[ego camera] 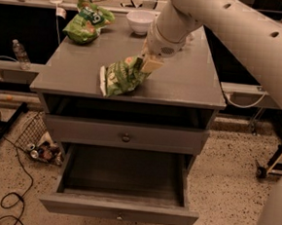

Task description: Place green jalapeno chip bag into middle drawer

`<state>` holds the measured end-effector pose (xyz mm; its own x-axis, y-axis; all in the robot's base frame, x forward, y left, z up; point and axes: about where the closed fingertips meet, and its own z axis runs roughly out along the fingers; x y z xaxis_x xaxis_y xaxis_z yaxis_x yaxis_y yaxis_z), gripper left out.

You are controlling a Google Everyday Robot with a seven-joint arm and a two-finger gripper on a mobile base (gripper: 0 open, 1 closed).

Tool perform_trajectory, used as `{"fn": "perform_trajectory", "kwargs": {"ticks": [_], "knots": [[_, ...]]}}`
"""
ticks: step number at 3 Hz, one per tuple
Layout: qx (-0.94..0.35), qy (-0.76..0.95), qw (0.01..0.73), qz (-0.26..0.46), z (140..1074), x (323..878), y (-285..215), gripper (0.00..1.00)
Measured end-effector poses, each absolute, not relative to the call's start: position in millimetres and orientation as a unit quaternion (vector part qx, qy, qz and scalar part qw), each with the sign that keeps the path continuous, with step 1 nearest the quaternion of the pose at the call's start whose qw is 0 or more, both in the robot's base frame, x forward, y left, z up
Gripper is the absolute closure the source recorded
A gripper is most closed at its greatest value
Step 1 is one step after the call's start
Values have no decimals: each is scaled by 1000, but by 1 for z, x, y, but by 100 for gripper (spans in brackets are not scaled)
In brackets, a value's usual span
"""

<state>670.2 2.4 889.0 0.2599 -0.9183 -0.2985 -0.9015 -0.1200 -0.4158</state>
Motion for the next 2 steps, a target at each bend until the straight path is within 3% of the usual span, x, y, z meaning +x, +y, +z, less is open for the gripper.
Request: {"fn": "perform_trajectory", "kwargs": {"ticks": [1, 2], "knots": [[-745, 613, 262, -7, 919, 636, -13, 100], [-752, 612, 242, 42, 935, 594, -17, 100]]}}
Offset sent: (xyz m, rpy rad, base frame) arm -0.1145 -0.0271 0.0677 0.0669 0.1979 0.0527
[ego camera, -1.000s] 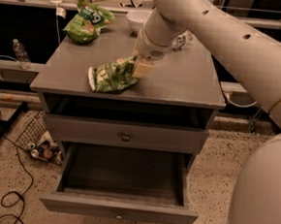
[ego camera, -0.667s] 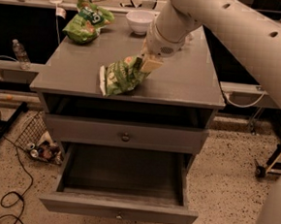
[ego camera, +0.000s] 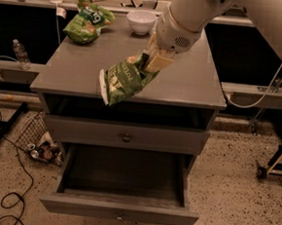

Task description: Place green jalapeno chip bag into middle drawer

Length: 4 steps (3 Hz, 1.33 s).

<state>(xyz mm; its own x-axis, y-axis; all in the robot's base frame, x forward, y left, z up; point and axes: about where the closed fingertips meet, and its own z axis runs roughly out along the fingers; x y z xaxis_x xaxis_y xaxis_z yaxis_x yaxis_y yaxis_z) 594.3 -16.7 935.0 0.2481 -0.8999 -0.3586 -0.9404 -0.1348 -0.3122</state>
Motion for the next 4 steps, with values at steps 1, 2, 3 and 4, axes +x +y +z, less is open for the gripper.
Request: {"fn": "perform_trajectory", "kwargs": {"ticks": [1, 2, 3, 4], "knots": [[-752, 612, 242, 42, 935, 594, -17, 100], [-748, 618, 239, 51, 926, 586, -18, 100], [-730, 638, 233, 75, 899, 556, -23, 100], [-703, 665, 239, 85, 869, 524, -27, 100]]}}
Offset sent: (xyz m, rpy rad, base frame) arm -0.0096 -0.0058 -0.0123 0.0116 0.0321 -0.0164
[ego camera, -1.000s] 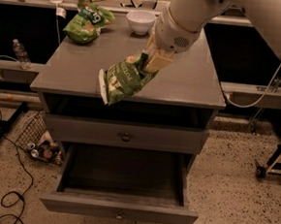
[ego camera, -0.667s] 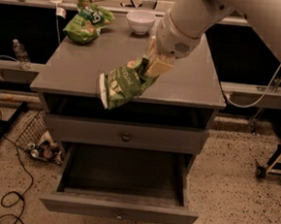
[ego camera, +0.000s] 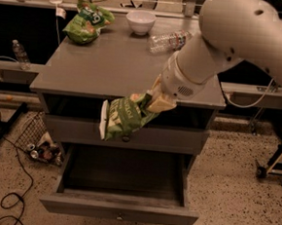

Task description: Place green jalapeno chip bag into middle drawer

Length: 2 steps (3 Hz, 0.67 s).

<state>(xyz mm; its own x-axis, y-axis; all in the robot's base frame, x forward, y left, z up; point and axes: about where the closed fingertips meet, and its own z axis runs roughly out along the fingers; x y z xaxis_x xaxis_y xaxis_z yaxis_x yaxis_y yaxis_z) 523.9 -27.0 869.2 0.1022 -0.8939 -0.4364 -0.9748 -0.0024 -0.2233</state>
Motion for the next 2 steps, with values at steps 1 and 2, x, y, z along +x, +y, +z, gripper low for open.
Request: {"fn": "perform_trajectory", "kwargs": {"ticks": [1, 2], "knots": [[-677, 694, 230, 87, 823, 501, -23, 100], [-638, 734, 210, 98, 755, 473, -21, 100]]}}
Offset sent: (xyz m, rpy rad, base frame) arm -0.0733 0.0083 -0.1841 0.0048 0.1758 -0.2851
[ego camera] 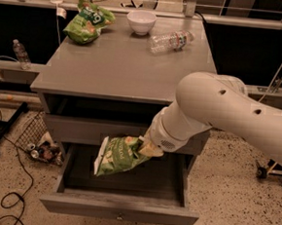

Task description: Place green jalapeno chip bag into middle drawer

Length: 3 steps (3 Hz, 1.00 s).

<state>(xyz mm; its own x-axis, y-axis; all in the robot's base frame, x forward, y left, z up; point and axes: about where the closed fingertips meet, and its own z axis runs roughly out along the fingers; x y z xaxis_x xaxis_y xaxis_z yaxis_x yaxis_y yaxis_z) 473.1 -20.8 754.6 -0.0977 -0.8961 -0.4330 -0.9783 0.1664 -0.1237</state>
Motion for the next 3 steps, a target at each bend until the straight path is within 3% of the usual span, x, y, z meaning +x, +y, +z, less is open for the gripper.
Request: {"fn": "perform_trajectory", "kwargs": {"ticks": [2, 3], "knots": [[-625, 750, 196, 94, 722, 475, -29, 100], [-572, 791, 190, 100, 647, 478, -53, 100]]}}
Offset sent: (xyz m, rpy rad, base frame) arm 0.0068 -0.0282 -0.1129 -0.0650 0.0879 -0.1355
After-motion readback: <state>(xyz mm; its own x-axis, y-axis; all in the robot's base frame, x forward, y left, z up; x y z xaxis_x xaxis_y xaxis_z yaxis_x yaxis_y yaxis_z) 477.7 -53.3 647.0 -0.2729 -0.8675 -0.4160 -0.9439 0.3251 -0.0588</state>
